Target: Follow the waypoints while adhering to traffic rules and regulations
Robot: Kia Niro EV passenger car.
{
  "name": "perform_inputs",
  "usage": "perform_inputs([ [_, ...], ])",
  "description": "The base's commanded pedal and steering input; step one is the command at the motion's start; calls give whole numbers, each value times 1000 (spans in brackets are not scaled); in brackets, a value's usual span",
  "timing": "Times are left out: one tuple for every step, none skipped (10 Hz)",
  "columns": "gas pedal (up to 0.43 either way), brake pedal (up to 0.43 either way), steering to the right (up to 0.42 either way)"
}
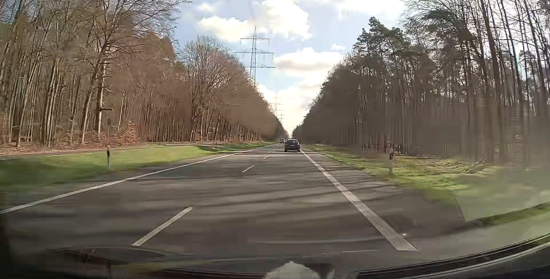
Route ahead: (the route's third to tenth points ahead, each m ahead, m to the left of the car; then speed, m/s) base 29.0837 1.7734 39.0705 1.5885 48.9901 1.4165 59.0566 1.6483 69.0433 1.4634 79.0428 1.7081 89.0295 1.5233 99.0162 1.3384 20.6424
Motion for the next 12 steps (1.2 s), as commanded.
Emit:
perform_inputs([
  [197,0,0],
  [197,0,0],
  [197,0,0],
  [197,0,0],
  [197,0,0],
  [197,0,1],
  [197,0,2],
  [197,0,2],
  [197,0,2],
  [197,0,1],
  [197,0,1],
  [197,0,0],
])
